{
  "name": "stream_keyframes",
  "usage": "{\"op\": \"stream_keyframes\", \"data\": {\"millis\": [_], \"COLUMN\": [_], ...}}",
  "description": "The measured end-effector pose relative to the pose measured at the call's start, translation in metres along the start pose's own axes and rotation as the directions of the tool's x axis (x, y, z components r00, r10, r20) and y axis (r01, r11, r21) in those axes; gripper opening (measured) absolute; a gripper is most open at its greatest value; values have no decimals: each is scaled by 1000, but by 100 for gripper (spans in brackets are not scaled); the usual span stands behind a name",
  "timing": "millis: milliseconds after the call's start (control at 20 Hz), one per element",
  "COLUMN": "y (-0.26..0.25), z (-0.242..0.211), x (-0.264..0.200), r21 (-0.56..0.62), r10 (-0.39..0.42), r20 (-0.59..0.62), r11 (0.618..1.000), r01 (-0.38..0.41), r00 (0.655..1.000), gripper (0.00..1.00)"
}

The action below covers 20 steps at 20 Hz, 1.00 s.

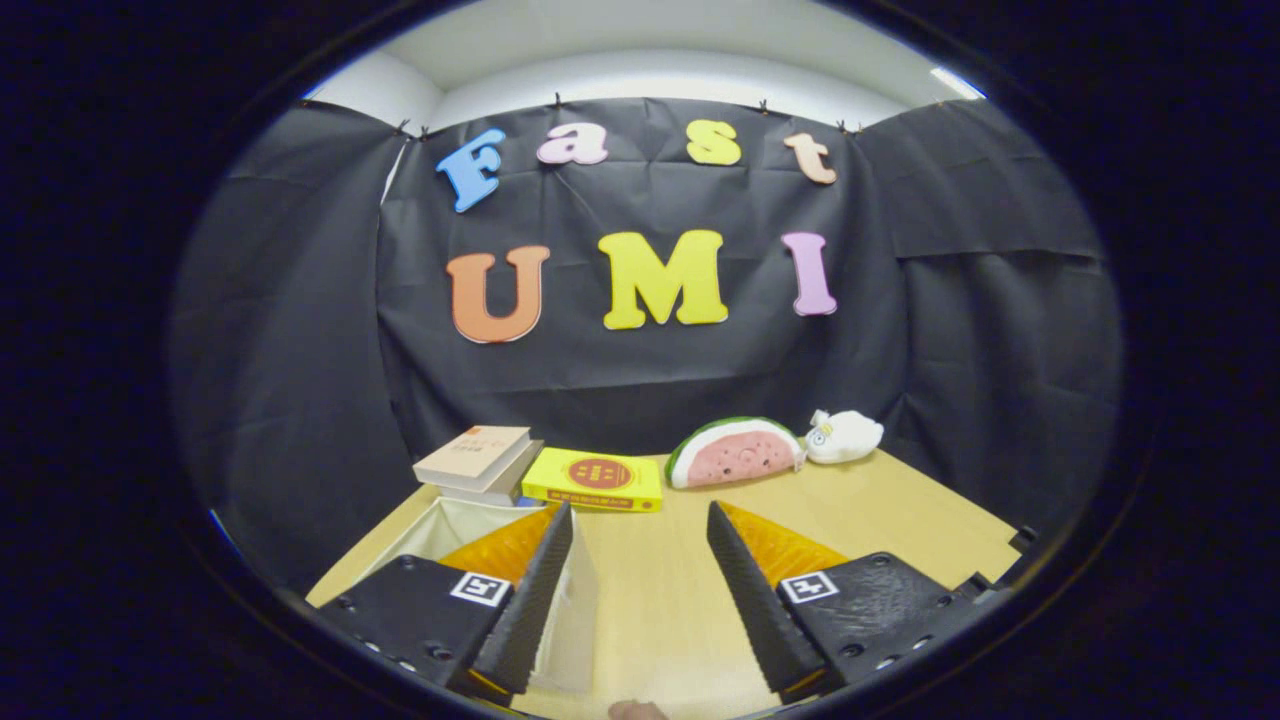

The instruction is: Open the storage box then place both shoes into the box .Put the left shoe in first, then the right shoe, with the right side of both shoes facing outward in a uniform manner.

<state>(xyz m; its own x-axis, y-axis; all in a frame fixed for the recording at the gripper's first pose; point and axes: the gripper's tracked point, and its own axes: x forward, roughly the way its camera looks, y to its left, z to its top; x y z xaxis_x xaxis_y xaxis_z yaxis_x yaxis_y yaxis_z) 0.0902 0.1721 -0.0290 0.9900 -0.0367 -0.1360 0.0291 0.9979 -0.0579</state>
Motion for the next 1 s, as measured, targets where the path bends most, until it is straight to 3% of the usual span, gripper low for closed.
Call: {"op": "stream_keyframes", "data": {"millis": [100, 300, 400, 600, 1000], "y": [-26, -75, -110, -149, -176], "z": [14, 51, 58, 49, 7], "x": [-11, -34, -47, -60, -41], "r21": [9, 65, 85, 88, 12], "r10": [-18, -12, -54, -75, -56], "r20": [49, 207, 253, 214, 145], "r11": [1000, 998, 996, 994, 998], "r01": [17, -2, 33, 58, 54], "r00": [999, 978, 966, 974, 988], "gripper": [93, 97, 96, 95, 95]}}
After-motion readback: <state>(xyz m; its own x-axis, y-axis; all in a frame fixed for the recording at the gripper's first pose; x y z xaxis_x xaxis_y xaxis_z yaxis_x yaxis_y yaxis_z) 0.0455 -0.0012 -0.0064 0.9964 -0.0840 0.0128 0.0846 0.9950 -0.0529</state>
